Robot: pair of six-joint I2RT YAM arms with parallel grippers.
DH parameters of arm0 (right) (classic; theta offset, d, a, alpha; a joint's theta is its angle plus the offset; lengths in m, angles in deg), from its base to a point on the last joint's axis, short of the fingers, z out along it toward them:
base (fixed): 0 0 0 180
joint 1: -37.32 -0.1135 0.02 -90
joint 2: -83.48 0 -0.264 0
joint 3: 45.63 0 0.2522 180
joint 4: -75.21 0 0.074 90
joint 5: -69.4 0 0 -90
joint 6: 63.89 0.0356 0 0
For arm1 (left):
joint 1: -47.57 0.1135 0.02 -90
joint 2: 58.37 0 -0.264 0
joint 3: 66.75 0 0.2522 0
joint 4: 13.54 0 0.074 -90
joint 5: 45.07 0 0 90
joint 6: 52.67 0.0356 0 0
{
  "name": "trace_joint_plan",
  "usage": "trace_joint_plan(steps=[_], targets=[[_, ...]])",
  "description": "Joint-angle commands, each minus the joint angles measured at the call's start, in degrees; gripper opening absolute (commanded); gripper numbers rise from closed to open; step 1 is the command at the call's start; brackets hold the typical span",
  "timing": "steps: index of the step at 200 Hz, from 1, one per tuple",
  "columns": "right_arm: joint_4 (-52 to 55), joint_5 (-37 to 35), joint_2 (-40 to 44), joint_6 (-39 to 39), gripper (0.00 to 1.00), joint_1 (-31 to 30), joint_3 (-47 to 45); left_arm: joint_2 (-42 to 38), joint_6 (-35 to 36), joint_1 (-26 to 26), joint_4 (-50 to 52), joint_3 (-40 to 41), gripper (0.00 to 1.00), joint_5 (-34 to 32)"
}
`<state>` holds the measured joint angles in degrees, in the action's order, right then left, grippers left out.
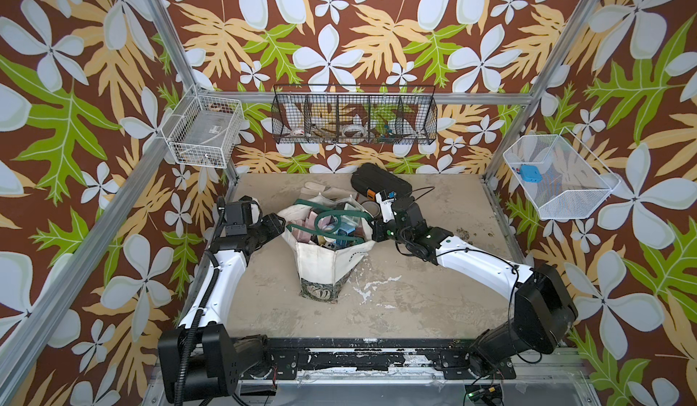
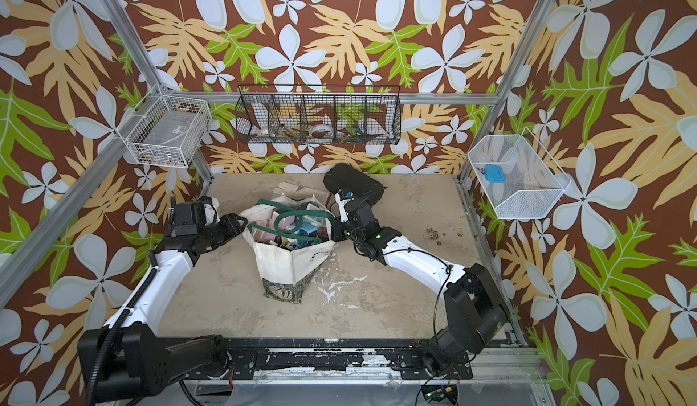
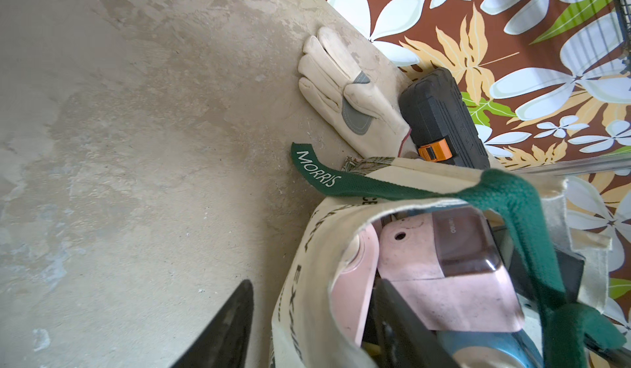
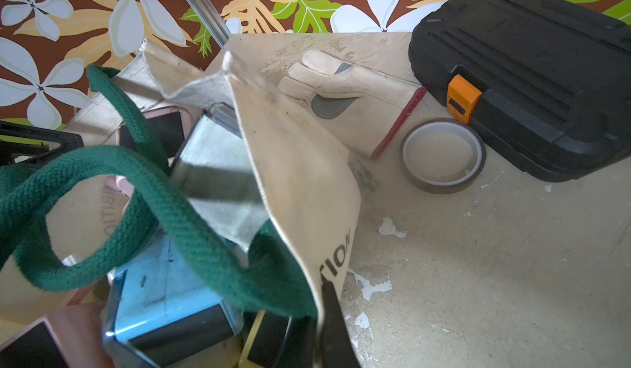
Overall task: Take out the pencil sharpeners from the tote bags
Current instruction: Pick up the canvas bag from the center of the board.
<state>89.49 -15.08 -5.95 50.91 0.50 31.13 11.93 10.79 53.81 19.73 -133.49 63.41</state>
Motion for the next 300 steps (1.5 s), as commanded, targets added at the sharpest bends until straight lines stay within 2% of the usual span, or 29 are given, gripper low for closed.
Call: trace_joint_plan(steps=[1, 33, 38, 55, 72, 120, 168, 190, 209, 229, 243, 253, 261, 300], targets=[[7.13, 0.28, 0.13, -0.45, 0.00, -0.10, -0.58, -0.20, 0.53, -0.67, 1.15, 0.15, 0.47, -0.29], [7.00, 0.28, 0.40, -0.54, 0.00, -0.14, -0.69, 0.00, 0.48, -0.92, 1.15, -0.08, 0.39, -0.04], [6.91, 0.28, 0.56, -0.54, 0.00, -0.08, -0.73, 0.14, 0.50, -0.96, 1.17, -0.16, 0.42, 0.25], [6.83, 0.36, 0.59, -0.63, 0.00, -0.18, -0.78, 0.53, 0.44, -0.96, 1.14, -0.46, 0.68, 0.68], [6.61, 0.70, 0.43, -0.71, 0.00, -0.10, -0.86, 1.00, -0.06, -0.96, 0.42, -1.45, 0.79, 0.53], [6.89, 0.91, -0.31, -1.17, 0.00, -0.10, -0.42, 7.32, -1.14, -0.93, 5.01, -9.64, 0.83, -4.65], [6.89, 1.03, -0.84, -1.15, 0.00, -0.10, -0.23, 6.03, 0.08, -0.96, 5.13, -6.10, 0.68, -2.27], [6.79, 0.75, -0.67, -1.24, 0.00, -0.10, -0.51, 3.20, 0.44, -1.04, 4.47, -3.12, 0.68, -3.48], [6.78, 0.80, -0.49, -1.24, 0.00, -0.15, -0.60, 2.46, 0.44, -1.56, 4.05, -1.84, 0.63, -3.42], [6.69, 0.97, -0.32, -1.24, 0.00, -0.12, -0.64, 2.84, 0.54, -1.67, 3.92, -2.12, 0.47, -2.65], [6.73, 1.18, -0.11, -1.20, 0.00, -0.12, -0.82, 3.02, 0.64, -1.67, 4.13, -2.80, 0.23, -3.40], [6.56, 1.58, 0.20, -0.91, 0.00, -0.16, -1.03, 3.17, 0.64, -1.67, 3.90, -3.29, 0.13, -2.91], [6.35, 2.16, 0.54, -0.58, 0.00, -0.11, -1.26, 3.41, 0.62, -1.69, 3.53, -3.90, 0.00, -2.22], [4.20, 7.04, 2.19, 2.18, 0.00, -0.36, -3.42, 6.95, 1.30, -2.11, 5.14, -11.78, 0.00, 1.67]])
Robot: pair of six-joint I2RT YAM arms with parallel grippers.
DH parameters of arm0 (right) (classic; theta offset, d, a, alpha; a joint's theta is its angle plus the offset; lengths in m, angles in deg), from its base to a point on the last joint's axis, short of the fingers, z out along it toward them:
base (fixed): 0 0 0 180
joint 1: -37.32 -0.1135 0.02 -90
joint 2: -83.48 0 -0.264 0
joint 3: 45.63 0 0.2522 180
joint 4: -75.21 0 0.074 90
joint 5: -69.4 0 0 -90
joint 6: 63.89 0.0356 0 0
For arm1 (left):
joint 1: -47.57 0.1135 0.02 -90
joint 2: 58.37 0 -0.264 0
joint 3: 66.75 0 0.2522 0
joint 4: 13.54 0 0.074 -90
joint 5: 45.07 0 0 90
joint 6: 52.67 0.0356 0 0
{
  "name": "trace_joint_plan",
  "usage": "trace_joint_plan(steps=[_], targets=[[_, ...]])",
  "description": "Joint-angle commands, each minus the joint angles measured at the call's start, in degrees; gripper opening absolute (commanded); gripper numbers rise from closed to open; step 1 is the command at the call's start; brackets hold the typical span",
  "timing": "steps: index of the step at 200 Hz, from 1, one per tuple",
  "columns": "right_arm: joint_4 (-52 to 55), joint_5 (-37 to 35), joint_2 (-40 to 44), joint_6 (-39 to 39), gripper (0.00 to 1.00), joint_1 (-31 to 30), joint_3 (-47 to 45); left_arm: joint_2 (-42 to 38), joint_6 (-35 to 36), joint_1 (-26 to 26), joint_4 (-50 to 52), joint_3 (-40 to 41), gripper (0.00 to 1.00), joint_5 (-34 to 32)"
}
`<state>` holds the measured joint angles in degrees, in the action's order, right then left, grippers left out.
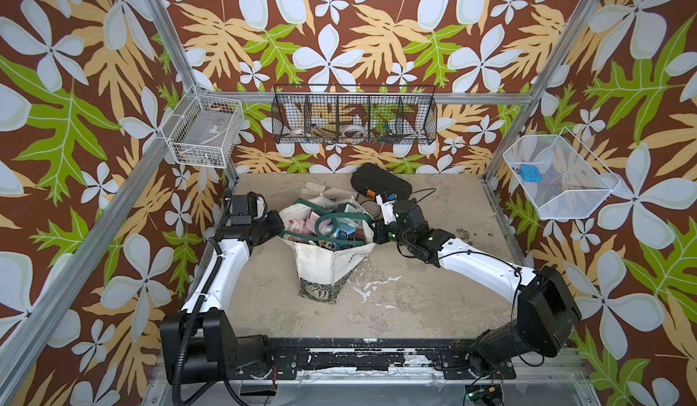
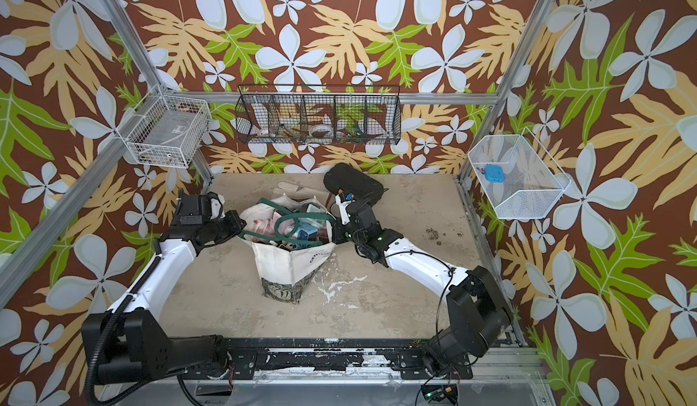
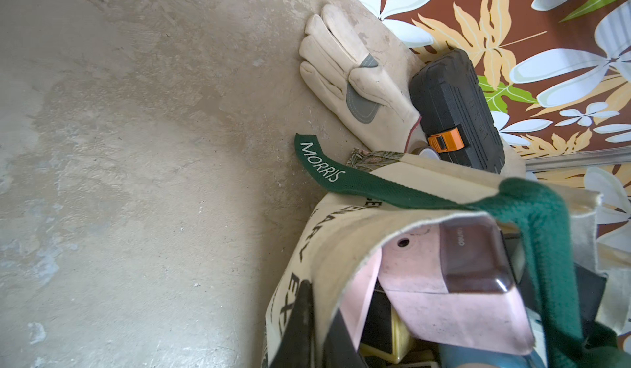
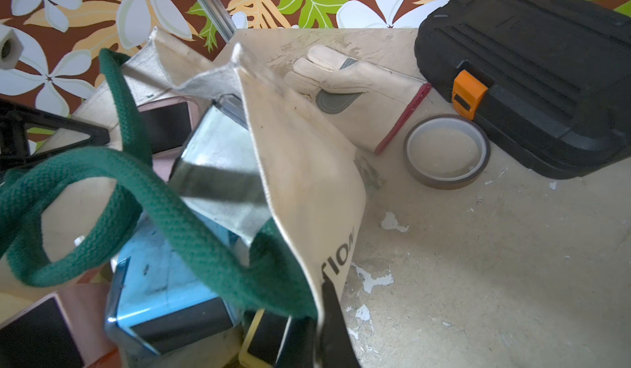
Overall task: Take out the pencil sharpeners from the tote bags
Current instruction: Pick up the canvas bag from the center of the board.
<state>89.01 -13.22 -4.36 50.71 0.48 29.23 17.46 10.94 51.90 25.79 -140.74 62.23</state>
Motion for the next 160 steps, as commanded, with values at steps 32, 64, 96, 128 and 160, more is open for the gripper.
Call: trace_joint_plan(steps=[32, 64, 96, 128, 160], targets=[[0.94, 10.80, 0.87, 5.85, 0.00, -3.08, -4.37, 4.30, 1.68, -0.78, 0.72, -12.15, 0.00, 3.94], [-3.48, 10.44, 1.69, 8.18, 0.00, -8.88, -7.04, 7.17, 2.66, -0.89, 1.09, -16.30, 0.00, 4.57], [-3.46, 6.67, 1.77, 7.22, 0.00, -10.36, -7.58, 7.22, 3.23, -0.86, -0.69, -13.82, 0.00, 5.91], [-0.03, 1.91, 3.87, 4.25, 0.08, -10.36, -7.57, 7.03, 3.54, -0.91, -1.15, -12.59, 0.00, 5.53], [4.76, -4.59, 10.10, -2.21, 0.49, -10.36, -6.41, 5.90, 3.46, -0.90, -1.89, -10.81, 0.00, 6.43]])
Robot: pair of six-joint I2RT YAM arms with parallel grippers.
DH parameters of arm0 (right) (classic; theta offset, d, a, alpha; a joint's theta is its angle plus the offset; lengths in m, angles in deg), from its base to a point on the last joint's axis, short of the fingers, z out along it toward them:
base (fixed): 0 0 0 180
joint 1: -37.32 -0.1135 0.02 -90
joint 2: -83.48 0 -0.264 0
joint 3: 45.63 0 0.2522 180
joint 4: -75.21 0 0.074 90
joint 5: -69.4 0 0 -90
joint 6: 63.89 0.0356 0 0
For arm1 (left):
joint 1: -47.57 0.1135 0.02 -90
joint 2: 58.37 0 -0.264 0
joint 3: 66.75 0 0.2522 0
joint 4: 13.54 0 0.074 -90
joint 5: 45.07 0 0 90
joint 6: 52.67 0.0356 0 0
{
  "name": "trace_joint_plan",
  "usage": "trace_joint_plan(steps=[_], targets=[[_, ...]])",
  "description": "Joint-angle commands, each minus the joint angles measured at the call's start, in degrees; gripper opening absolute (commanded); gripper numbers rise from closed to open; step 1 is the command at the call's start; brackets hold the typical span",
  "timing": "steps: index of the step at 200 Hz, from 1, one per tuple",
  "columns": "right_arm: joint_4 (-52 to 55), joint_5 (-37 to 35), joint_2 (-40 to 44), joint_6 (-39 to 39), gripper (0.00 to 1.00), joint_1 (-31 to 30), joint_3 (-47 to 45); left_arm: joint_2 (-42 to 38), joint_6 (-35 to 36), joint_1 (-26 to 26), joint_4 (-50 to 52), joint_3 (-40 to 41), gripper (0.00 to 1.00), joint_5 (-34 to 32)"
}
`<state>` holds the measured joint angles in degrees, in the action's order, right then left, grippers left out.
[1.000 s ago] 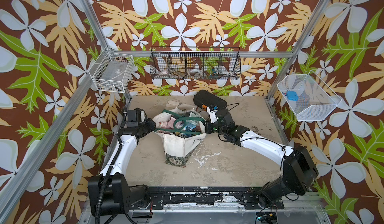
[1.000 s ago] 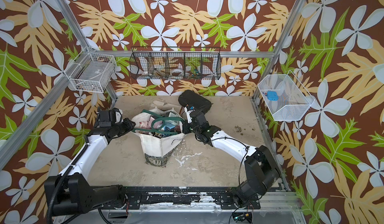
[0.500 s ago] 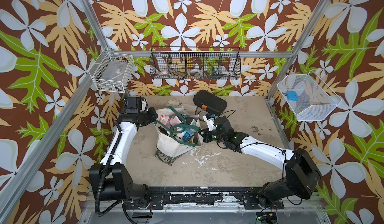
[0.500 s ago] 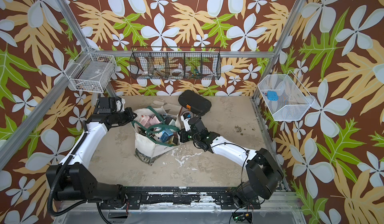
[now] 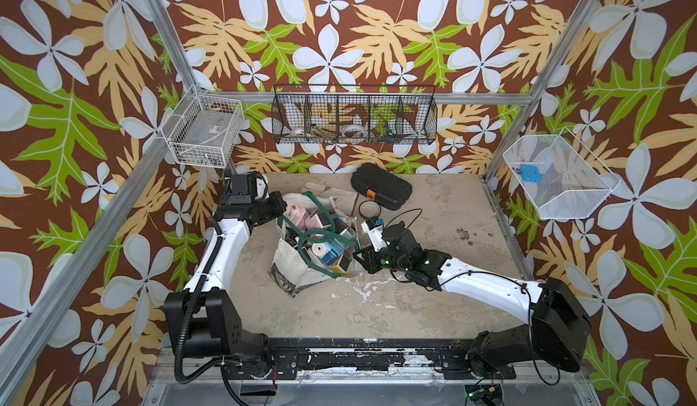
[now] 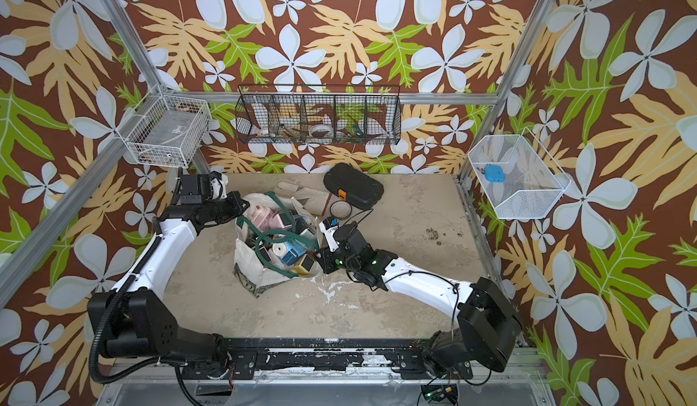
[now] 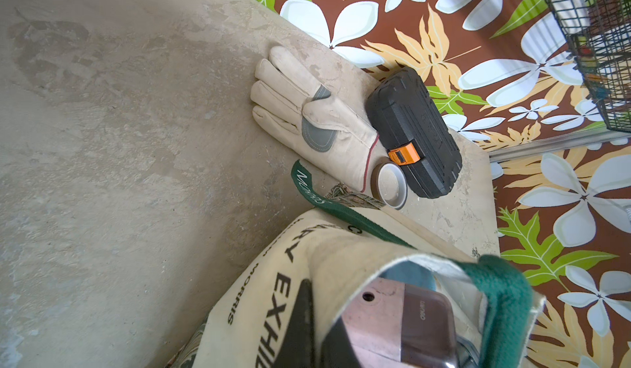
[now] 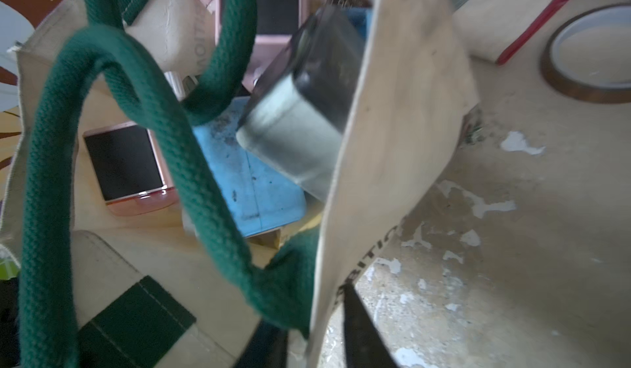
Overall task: Take out the pencil sharpeners from the tote bags
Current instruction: Pick up the canvas bag from the center of the board, then adjust the canvas bag at the center of the board.
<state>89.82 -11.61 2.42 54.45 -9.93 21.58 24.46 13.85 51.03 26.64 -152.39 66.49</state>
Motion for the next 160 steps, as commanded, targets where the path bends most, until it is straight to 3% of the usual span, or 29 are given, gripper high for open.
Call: trace_joint_plan(steps=[1, 43, 85, 134, 160], targets=[[4.15, -6.28, 3.47, -6.07, 0.49, 0.05, 1.36, -1.18, 0.51, -0.03, -2.80, 0.94, 0.00, 2.17], [6.63, -9.69, 7.73, -17.57, 0.62, -3.07, 5.71, -3.10, 0.47, 0.05, -3.77, 3.13, 0.00, 2.21], [9.87, -21.40, -3.02, -36.44, 0.64, -12.64, 15.20, -3.41, 0.63, 0.12, -3.79, 3.67, 0.00, 2.16], [11.63, -31.54, -12.57, -40.19, 0.64, -12.28, 23.34, -3.24, 0.50, 0.66, -3.74, 3.77, 0.00, 2.07], [11.93, -28.18, -15.78, -39.85, 0.61, -10.60, 26.10, -3.15, 0.33, 0.95, -3.67, 3.90, 0.00, 2.43]])
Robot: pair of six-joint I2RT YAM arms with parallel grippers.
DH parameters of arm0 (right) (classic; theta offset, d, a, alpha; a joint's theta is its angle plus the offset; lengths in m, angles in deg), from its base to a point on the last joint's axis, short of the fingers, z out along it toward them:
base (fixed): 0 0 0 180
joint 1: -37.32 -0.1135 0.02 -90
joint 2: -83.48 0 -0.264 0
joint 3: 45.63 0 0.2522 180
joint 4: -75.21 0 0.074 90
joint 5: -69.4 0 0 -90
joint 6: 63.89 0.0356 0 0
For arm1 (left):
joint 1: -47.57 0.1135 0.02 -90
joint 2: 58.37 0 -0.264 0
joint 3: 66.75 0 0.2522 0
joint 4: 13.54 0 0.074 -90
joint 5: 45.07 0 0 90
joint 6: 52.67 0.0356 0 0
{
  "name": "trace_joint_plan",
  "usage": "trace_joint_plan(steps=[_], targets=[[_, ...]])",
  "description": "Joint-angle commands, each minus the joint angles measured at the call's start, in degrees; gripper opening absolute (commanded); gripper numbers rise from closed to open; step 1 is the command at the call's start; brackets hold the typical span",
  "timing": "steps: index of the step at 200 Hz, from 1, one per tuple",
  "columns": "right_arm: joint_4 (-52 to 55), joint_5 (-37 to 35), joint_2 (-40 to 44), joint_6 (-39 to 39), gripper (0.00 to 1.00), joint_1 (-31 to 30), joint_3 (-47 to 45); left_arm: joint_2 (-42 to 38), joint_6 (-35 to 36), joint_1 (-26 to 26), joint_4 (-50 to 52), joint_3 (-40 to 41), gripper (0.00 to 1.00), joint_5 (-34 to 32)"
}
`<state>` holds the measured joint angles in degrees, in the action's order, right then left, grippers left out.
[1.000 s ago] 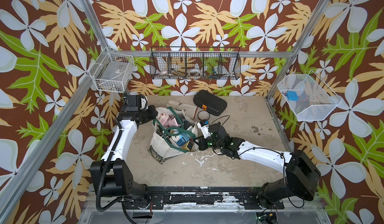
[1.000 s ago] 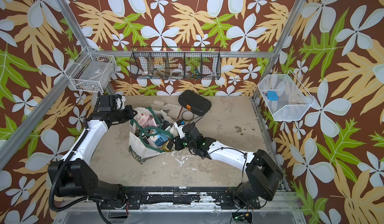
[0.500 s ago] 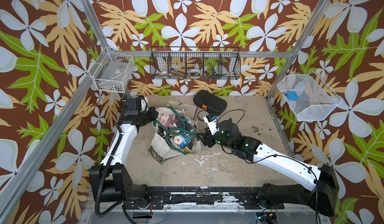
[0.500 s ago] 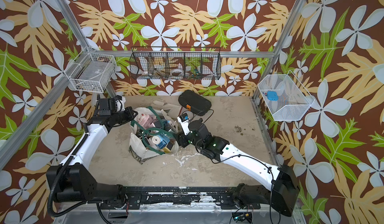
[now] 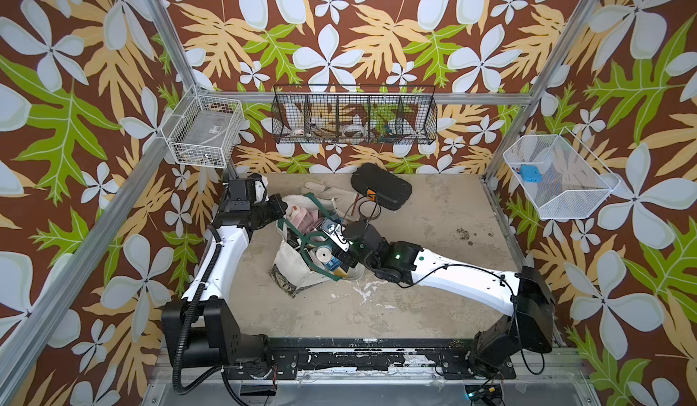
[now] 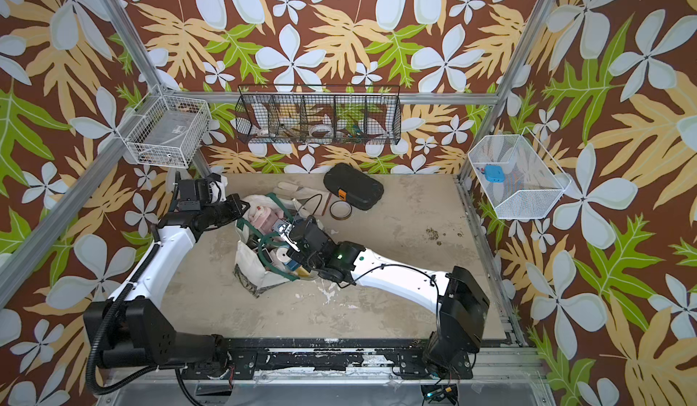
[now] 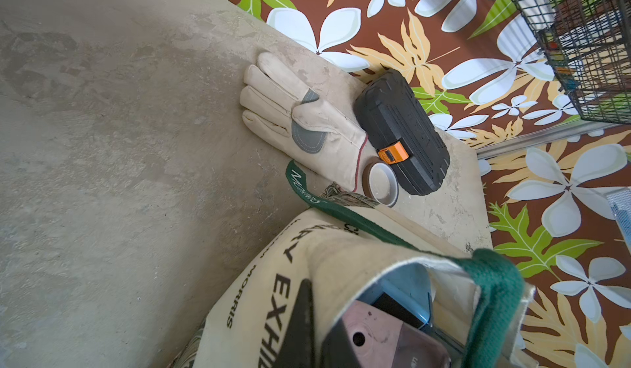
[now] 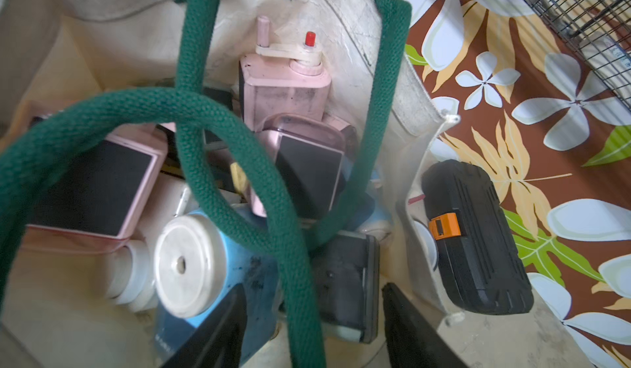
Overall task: Take out the pencil sharpeners from the tote bags
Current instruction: Adjust the canvas bag at the center of the board.
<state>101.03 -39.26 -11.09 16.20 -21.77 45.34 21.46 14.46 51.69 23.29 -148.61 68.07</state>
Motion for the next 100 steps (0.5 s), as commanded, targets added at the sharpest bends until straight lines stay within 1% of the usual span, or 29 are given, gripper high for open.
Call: trace_joint_plan(steps=[1, 6, 15, 26, 38, 46, 54, 61, 85, 100], targets=[[0.84, -0.30, -2.46, -1.60, 0.61, 1.39, 2.56, -0.18, -0.26, 0.29, -0.36, 0.14, 0.00, 0.86], [1.57, 0.37, -3.49, -1.52, 0.59, 1.60, 3.48, -0.17, -0.25, 0.27, -0.39, 0.23, 0.00, 0.86], [3.07, 0.65, -5.35, -1.36, 0.52, 1.87, 5.25, -0.27, -0.16, 0.27, -0.39, 0.40, 0.00, 0.70], [4.57, 0.56, -6.81, -1.11, 0.39, 1.87, 7.04, -0.36, -0.15, 0.27, -0.39, 0.49, 0.00, 0.51], [4.80, 1.25, -6.01, -0.06, 0.20, 1.85, 7.13, -0.50, -0.15, 0.36, -0.39, 0.51, 0.00, 0.34], [3.65, 2.31, -4.21, 0.39, 0.13, 1.79, 5.63, -0.46, -0.15, 0.36, -0.33, 0.46, 0.00, 0.33], [2.03, 3.27, -1.13, 0.93, 0.09, 1.67, 3.18, -0.39, -0.15, 0.45, -0.37, 0.42, 0.00, 0.33], [0.46, 3.88, 1.99, 1.69, 0.08, 1.54, 0.40, -0.38, -0.24, 0.58, -0.38, 0.42, 0.00, 0.35], [-7.44, 7.34, 14.97, 4.76, 0.07, 1.57, -13.41, -0.29, -0.33, 0.78, -0.31, 0.51, 0.00, 0.33], [-11.52, 8.31, 22.51, 7.80, 0.07, 1.69, -22.79, -0.20, -0.33, 0.96, -0.28, 0.51, 0.00, 0.35]])
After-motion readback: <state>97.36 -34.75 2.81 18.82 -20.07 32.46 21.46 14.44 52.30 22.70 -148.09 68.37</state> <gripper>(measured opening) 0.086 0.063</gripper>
